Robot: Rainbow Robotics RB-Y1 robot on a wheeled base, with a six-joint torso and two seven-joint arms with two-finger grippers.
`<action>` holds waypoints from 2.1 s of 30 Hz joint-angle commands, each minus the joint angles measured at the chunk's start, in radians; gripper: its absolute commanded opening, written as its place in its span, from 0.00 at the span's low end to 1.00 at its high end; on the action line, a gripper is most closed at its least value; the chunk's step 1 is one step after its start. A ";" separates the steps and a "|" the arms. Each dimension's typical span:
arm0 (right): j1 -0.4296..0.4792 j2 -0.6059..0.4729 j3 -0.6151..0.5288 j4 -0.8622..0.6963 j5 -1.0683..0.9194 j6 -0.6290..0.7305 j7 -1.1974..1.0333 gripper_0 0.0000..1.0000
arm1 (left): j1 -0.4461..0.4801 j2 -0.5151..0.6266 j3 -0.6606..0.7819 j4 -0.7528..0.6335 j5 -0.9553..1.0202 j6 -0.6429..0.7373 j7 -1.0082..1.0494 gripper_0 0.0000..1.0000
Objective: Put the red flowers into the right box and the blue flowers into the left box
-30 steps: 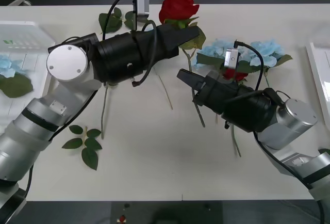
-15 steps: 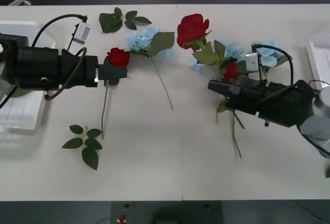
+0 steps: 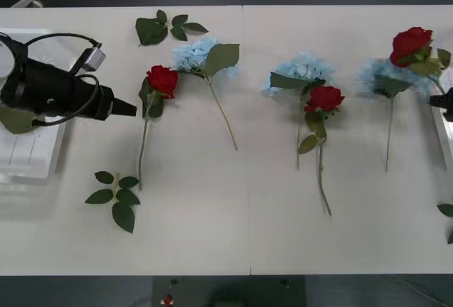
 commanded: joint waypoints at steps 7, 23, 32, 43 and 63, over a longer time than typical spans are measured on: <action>-0.033 -0.099 -0.023 0.168 0.265 0.021 -0.153 0.00 | -0.116 -0.205 0.001 -0.016 -0.445 -0.043 0.275 1.00; -0.129 0.203 -0.023 0.521 0.590 -0.189 -0.150 0.00 | -0.103 -0.313 -0.096 0.097 -0.699 -0.184 0.310 1.00; -0.136 0.214 -0.023 0.547 0.753 -0.196 -0.135 0.88 | -0.103 -0.311 -0.116 0.128 -0.704 -0.217 0.308 0.01; -0.150 0.165 -0.095 0.379 0.722 0.016 -0.127 1.00 | -0.102 -0.259 -0.076 0.033 -0.526 -0.126 0.315 0.00; -0.153 0.114 -0.283 0.168 0.523 0.476 -0.303 1.00 | 0.099 -0.040 0.145 -0.265 0.325 -0.005 0.052 0.00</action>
